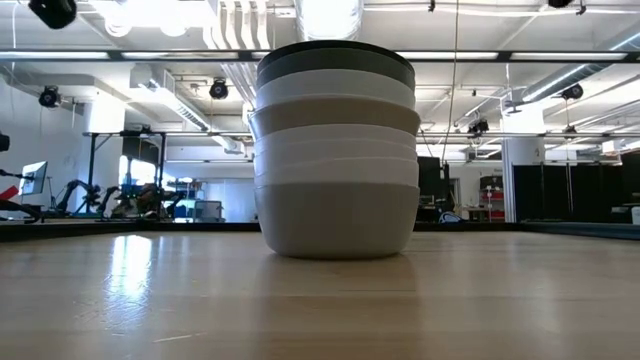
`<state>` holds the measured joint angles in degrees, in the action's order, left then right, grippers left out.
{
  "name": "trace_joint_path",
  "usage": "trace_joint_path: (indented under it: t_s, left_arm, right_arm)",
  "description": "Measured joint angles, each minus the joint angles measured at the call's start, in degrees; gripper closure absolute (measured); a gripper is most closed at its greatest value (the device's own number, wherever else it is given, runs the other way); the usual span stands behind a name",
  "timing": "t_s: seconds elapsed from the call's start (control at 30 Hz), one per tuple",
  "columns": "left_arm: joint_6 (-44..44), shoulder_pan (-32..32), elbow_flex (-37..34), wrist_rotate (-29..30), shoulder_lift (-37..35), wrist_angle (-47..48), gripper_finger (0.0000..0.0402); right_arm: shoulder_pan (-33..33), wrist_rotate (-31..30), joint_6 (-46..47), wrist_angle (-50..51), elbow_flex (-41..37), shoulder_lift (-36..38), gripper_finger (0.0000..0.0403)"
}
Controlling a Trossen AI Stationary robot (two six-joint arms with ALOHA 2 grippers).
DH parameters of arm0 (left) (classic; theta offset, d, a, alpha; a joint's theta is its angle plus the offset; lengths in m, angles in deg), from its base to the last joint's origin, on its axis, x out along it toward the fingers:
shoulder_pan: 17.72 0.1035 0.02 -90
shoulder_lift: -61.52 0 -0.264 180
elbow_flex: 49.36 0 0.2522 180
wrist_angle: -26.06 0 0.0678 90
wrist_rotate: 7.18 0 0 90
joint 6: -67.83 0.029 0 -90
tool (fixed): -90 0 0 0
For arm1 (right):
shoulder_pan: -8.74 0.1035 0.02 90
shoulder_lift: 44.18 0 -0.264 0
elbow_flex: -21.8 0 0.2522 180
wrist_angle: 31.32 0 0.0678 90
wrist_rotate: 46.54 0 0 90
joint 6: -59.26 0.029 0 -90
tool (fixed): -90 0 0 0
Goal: Nest bowls inside each other
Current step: Return to Home Position
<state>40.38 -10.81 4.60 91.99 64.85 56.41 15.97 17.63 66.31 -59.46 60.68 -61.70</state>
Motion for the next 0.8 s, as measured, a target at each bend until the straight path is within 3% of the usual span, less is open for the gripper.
trace_joint_path:
  t_s: [0.2, 0.37, 0.5, 0.7, 0.8]
  left_arm:
    - [-5.49, 0.00, -6.71, -5.00, -1.49, -12.62, 0.0166]
    - [-9.26, 0.00, -12.40, -7.28, -1.30, -18.13, 0.0166]
    - [-14.39, -0.02, -17.08, -9.52, -1.56, -18.89, 0.0166]
    - [-18.78, -0.17, -22.29, -10.73, -1.47, -19.34, 0.0166]
    - [-21.39, -0.24, -24.99, -11.86, -1.44, -21.11, 0.0166]
  right_arm:
    - [0.00, 0.65, 4.29, -0.48, -7.60, 11.16, 0.0323]
    - [0.04, 5.40, 16.91, 15.18, -11.76, 17.57, 0.0323]
    - [0.02, 10.20, 22.42, 23.56, -11.29, 17.32, 0.0323]
    - [0.03, 19.57, 29.74, 59.70, -0.18, 16.79, 0.0323]
    - [0.01, 20.22, 30.18, 71.38, 5.36, 16.96, 0.0324]
